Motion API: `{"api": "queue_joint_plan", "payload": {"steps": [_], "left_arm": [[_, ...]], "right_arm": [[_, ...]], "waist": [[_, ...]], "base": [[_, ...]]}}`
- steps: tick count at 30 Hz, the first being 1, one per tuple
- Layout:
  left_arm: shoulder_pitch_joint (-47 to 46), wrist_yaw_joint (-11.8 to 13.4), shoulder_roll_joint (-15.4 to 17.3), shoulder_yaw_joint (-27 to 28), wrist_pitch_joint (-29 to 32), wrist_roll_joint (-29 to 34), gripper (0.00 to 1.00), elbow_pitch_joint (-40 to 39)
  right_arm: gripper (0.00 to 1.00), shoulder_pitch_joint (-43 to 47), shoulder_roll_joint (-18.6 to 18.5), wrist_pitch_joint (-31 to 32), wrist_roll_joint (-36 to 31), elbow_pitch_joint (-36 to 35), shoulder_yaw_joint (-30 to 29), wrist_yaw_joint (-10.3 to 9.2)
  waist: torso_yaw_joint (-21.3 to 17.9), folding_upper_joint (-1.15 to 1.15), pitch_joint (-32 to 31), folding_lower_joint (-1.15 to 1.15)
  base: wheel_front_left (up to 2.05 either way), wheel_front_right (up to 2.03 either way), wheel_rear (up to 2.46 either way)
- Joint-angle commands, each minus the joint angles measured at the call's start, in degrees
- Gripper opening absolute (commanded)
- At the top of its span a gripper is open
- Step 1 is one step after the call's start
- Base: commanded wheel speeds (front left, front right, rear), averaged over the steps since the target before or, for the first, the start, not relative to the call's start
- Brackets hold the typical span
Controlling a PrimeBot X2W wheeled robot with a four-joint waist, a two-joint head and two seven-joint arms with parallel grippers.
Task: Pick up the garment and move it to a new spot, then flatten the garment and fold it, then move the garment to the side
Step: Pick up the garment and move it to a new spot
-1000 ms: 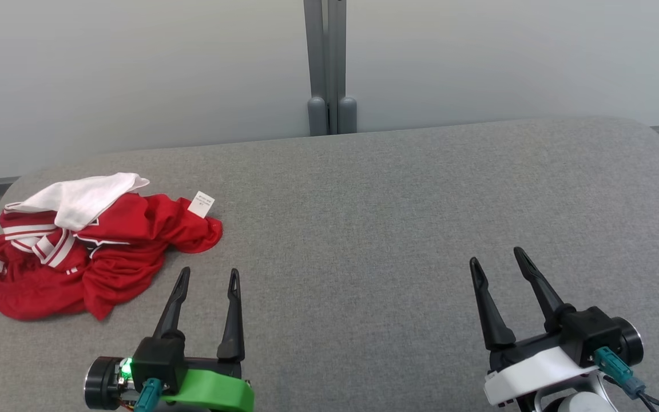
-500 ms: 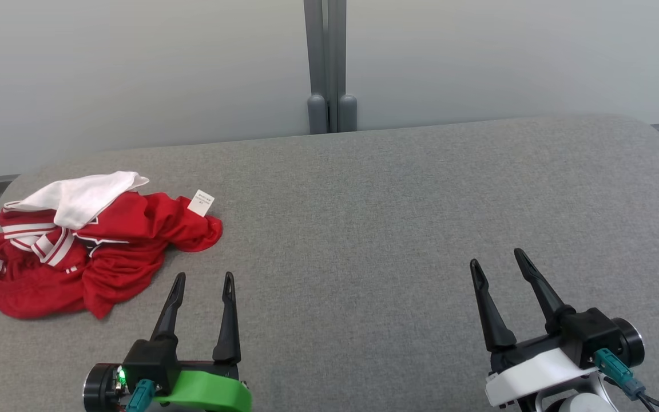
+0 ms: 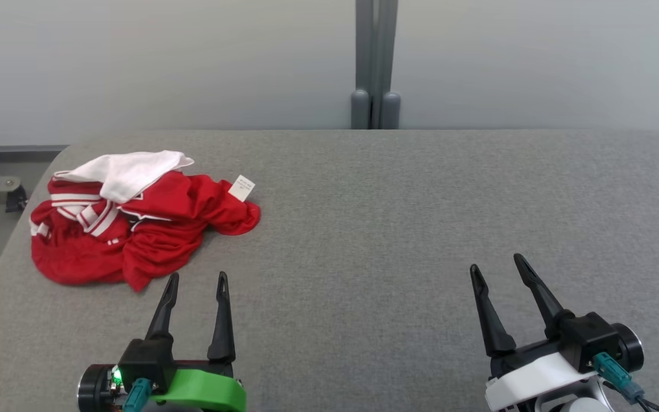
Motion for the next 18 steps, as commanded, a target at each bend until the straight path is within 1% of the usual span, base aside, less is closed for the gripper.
{"api": "queue_joint_plan", "payload": {"steps": [1, 12, 18], "left_arm": [[-0.2, 0.1, 0.3, 0.4, 0.0, 0.5, 1.0, 0.0], [0.1, 0.5, 0.3, 1.7, 0.0, 1.0, 1.0, 0.0], [0.4, 0.7, 0.3, 2.5, 0.0, 1.4, 1.0, -0.3]], "right_arm": [[1.0, 0.2, -0.1, -0.2, 0.4, 0.1, 0.3, 0.03], [1.0, 0.0, -0.1, -0.2, 0.6, 0.2, 0.6, 0.03], [1.0, -0.5, -0.1, -0.2, 1.0, 0.3, 0.9, 0.03]], "waist": [[3.5, 0.0, 0.6, 0.0], [11.9, 0.0, 1.0, 0.0], [15.1, 0.0, 0.8, 0.0]], "base": [[0.0, 0.0, 0.0], [0.0, 0.0, 0.0], [0.0, 0.0, 0.0]]}}
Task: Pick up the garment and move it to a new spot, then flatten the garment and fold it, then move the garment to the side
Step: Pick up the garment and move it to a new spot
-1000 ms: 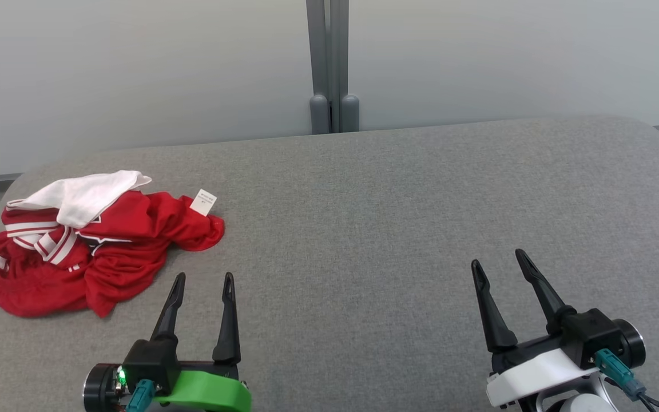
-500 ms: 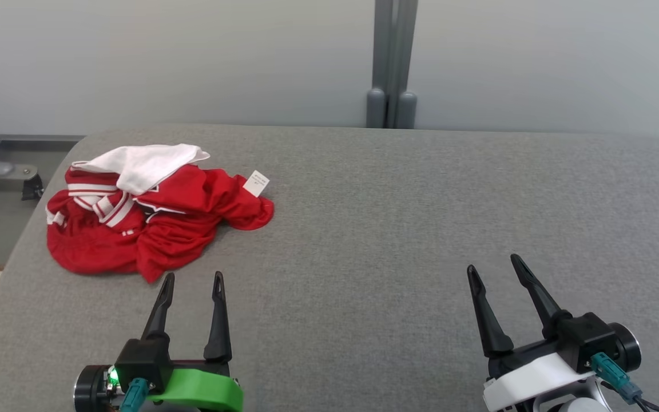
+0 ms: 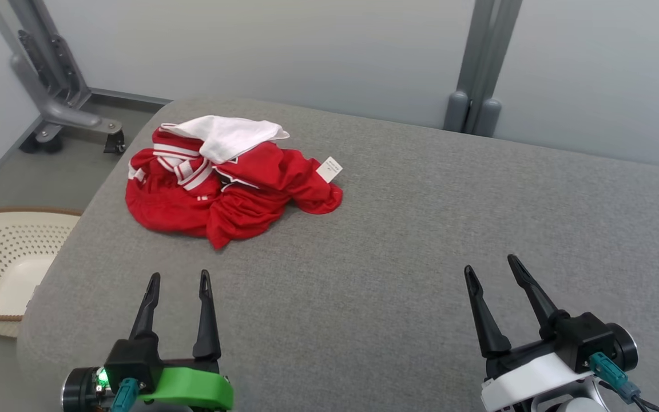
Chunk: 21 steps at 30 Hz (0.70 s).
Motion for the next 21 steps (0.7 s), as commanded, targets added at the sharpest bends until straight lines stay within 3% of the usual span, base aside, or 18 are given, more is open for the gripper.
{"api": "queue_joint_plan", "payload": {"steps": [1, 12, 21], "left_arm": [[0.4, 0.1, 0.3, 0.1, 0.0, 0.7, 1.0, -0.3], [1.2, 0.4, 0.3, 1.2, 0.0, 1.3, 1.0, -1.0], [1.2, 0.4, 0.3, 1.6, 0.0, 1.0, 1.0, -1.8]], "right_arm": [[1.0, -0.4, -0.1, -0.2, 0.3, 0.1, -0.2, 0.03], [1.0, 0.8, -0.1, -0.2, 0.1, 0.1, -0.6, 0.03], [1.0, 0.7, -0.1, -0.2, -0.5, 0.0, 0.1, 0.03]], "waist": [[2.4, 0.0, -0.1, 0.0], [5.1, 0.0, -0.4, 0.0], [4.5, 0.0, 1.0, 0.0]], "base": [[0.0, 0.0, 0.0], [0.0, 0.0, 0.0], [0.0, 0.0, 0.0]]}}
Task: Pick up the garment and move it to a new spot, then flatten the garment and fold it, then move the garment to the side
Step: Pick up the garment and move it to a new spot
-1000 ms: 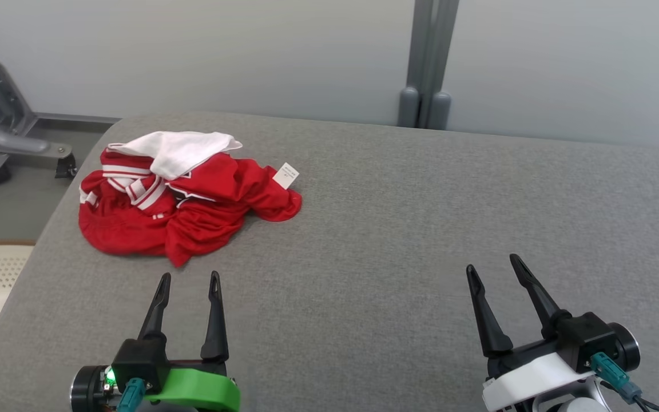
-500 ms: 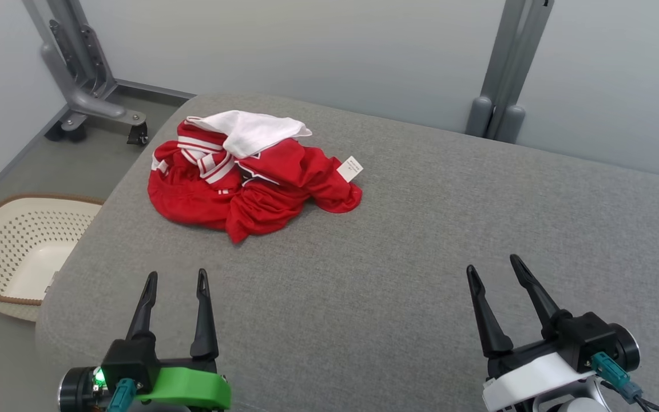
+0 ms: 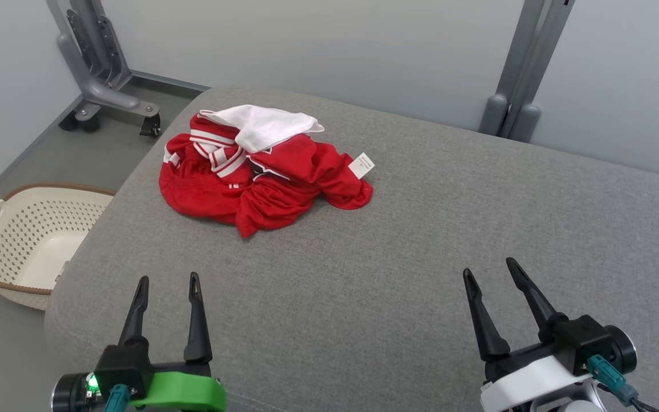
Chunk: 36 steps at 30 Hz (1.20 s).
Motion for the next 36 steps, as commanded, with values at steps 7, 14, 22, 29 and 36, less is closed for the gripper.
{"api": "queue_joint_plan", "payload": {"steps": [7, 14, 22, 29, 36], "left_arm": [[-5.6, -0.4, 0.3, 1.0, 0.0, 2.3, 1.0, -3.1], [-19.3, -2.7, 2.8, 2.9, 2.7, 1.7, 1.0, 0.6], [-40.2, -6.6, 4.9, 7.0, 21.3, -7.0, 1.0, 12.5], [-54.3, -7.7, 8.0, 8.7, 33.6, -11.7, 1.0, 26.9], [-61.3, -7.5, 10.3, 7.8, 37.9, -11.2, 1.0, 40.5]], "right_arm": [[1.0, -1.7, -0.2, -0.2, -2.4, -0.3, -0.1, 0.03], [1.0, -5.0, -0.8, -0.2, -5.3, -0.6, -0.5, 0.03], [1.0, -8.7, -2.1, -0.2, -5.3, -1.1, -1.2, 0.03], [1.0, -11.2, -3.8, -0.2, -5.6, -1.5, -1.7, 0.03], [1.0, -13.1, -4.7, -0.2, -6.0, -2.2, -2.0, 0.03]], "waist": [[-3.1, 0.0, 5.8, 0.0], [-6.0, 0.0, 13.1, 0.0], [-8.9, 0.0, 19.3, 0.0], [-11.3, 0.0, 23.6, 0.0], [-13.6, 0.0, 27.7, 0.0]], "base": [[0.0, 0.0, 0.0], [0.0, 0.0, 0.0], [0.0, 0.0, 0.0], [0.0, 0.0, 0.0], [0.0, 0.0, 0.0]]}}
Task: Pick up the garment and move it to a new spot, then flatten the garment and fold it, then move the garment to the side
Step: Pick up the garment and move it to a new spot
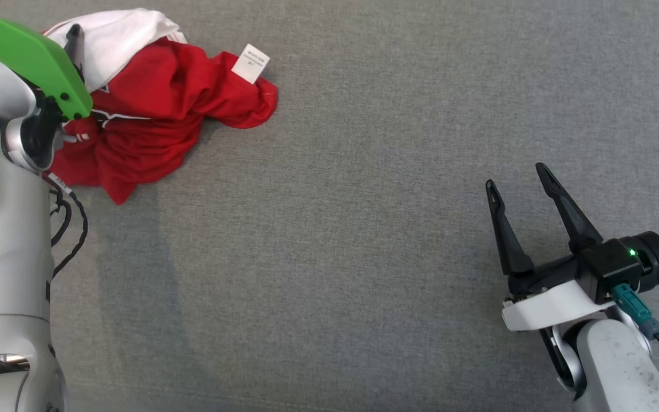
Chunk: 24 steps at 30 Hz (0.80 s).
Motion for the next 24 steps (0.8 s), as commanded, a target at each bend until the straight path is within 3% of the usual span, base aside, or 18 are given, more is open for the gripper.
{"api": "queue_joint_plan", "payload": {"steps": [1, 8, 9, 10, 11, 18, 22, 24], "left_arm": [[-1.1, -0.6, 0.7, -0.1, 0.6, 0.1, 1.0, 1.8], [-2.1, -3.3, 0.1, -2.0, 2.3, -1.6, 1.0, 9.9], [-2.3, -3.6, 0.3, -2.6, 1.5, -1.4, 0.49, 10.3], [-2.5, -3.7, 0.2, -2.9, 0.6, -1.2, 0.06, 10.6], [-2.7, -3.7, 0.0, -3.2, -0.6, -1.2, 0.0, 11.0], [-4.9, -4.4, 0.7, -5.0, -11.9, -2.4, 0.0, 9.4], [-5.1, -4.4, 0.6, -11.5, -17.5, -5.2, 0.0, 3.2], [-4.4, -4.4, 2.5, -15.8, -20.1, -6.8, 0.0, -0.9]], "right_arm": [[1.0, -1.1, -0.2, -0.2, -0.4, -0.4, -0.1, 0.01], [1.0, -1.9, -0.1, -0.2, -1.1, -0.9, -0.7, 0.01], [1.0, -1.9, -0.1, -0.2, -1.2, -0.9, -0.6, 0.01], [1.0, -2.0, -0.1, -0.2, -1.2, -1.0, -0.6, 0.01], [1.0, -2.0, -0.1, -0.2, -1.3, -0.9, -0.5, 0.01], [1.0, -2.1, -0.4, -0.2, -1.4, 0.1, 0.7, 0.01], [1.0, -1.4, 0.3, -0.2, -0.9, 0.8, 0.8, 0.01], [1.0, -1.1, 0.7, -0.2, -0.8, 1.1, 1.1, 0.01]], "waist": [[-2.6, 0.0, 3.2, -0.01], [-2.9, 0.0, 5.1, -0.01], [-2.7, 0.0, 5.2, -0.01], [-2.5, 0.0, 5.3, -0.01], [-2.2, 0.0, 5.3, -0.01], [-1.2, 0.0, 3.2, -0.01], [-0.9, 0.0, 0.5, -0.01], [-1.0, 0.0, -1.0, -0.01]], "base": [[0.0, 0.0, 0.0], [0.0, 0.0, 0.0], [0.0, 0.0, 0.0], [0.0, 0.0, 0.0], [0.0, 0.0, 0.0], [0.0, 0.0, 0.0], [0.0, 0.0, 0.0], [0.0, 0.0, 0.0]]}}
